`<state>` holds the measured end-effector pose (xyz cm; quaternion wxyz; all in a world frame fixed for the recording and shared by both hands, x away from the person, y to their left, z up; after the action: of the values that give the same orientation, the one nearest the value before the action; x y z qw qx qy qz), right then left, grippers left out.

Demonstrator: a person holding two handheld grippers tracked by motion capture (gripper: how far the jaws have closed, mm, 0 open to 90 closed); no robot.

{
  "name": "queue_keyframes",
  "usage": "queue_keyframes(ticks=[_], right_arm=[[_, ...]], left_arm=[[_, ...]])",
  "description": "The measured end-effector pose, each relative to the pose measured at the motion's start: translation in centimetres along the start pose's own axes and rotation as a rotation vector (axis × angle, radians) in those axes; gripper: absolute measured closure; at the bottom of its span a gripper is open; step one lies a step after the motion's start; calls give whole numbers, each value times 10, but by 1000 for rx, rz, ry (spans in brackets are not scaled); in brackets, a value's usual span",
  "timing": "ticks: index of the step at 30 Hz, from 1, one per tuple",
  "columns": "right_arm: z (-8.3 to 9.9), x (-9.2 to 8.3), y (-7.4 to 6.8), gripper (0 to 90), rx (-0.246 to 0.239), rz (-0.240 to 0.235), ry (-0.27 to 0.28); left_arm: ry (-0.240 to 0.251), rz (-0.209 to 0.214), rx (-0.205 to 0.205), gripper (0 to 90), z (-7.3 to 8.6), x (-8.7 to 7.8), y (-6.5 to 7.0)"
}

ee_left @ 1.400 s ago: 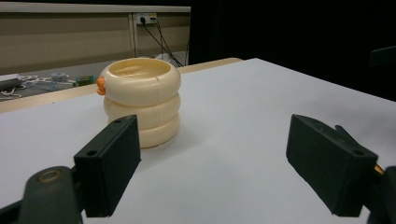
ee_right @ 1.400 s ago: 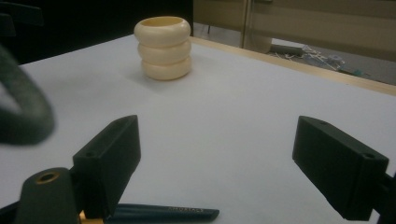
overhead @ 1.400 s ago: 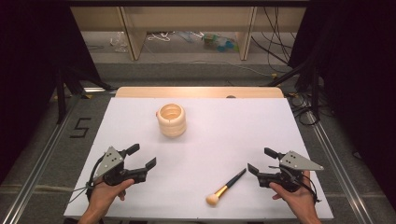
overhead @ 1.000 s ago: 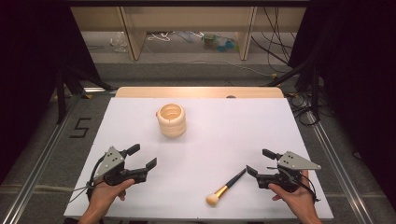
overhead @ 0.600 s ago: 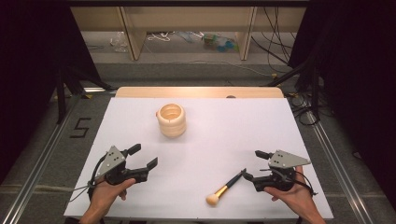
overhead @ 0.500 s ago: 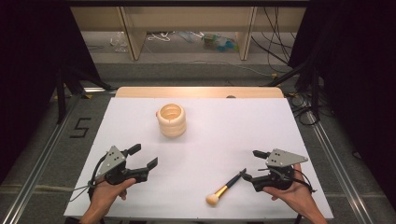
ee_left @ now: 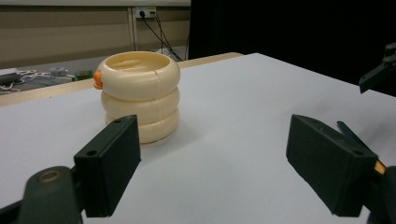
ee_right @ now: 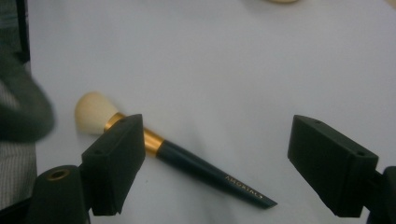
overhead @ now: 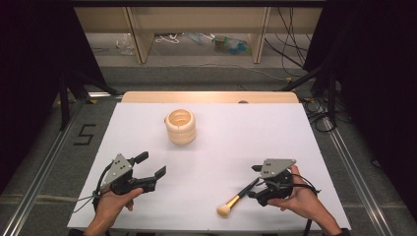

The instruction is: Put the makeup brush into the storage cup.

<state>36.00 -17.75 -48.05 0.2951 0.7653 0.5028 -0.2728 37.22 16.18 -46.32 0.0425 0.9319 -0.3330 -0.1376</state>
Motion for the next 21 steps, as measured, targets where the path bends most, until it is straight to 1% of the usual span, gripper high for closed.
queue_keyframes(ticks=[2,4,5,7,10,13,16,17,18,20,21], right_arm=[[1,6,-3,221,-27,-14,-36],[2,11,-5,241,-58,-36,-81],[2,14,-6,243,-66,-43,-99],[2,18,-9,248,-96,-74,-120],[1,23,-13,250,-124,-103,-150],[0,28,-15,260,-160,-115,-183],[-4,31,-14,264,-201,-112,-218],[-5,32,-14,264,-211,-117,-227],[-6,33,-15,266,-208,-124,-235],[-6,36,-15,277,-227,-137,-253],[-6,37,-14,278,-233,-148,-275]], left_arm=[[-7,-1,1,177,1,1,0],[-4,-1,-1,177,1,1,0],[-2,0,-2,177,1,1,0],[-6,0,4,177,1,0,0],[-4,-2,-2,177,1,0,-1],[-7,-4,-5,177,3,0,-2],[-5,-6,-6,177,2,0,-2],[-9,-7,-4,177,3,0,-3],[-8,-10,-8,177,3,0,-3],[-9,-11,-13,177,3,0,-4],[-10,-10,-10,177,3,0,-4]])
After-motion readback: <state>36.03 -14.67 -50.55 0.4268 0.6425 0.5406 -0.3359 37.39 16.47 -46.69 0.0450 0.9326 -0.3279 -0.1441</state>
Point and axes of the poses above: each handheld gripper's, and its own axes: x roughly forward along the jaws, z roughly out of its underside, y roughly to its right, the point moved 7 cm from there along x, roughly forward along the jaws, and after that the axes turned 5 degrees about -x, right-handed, at the moved point
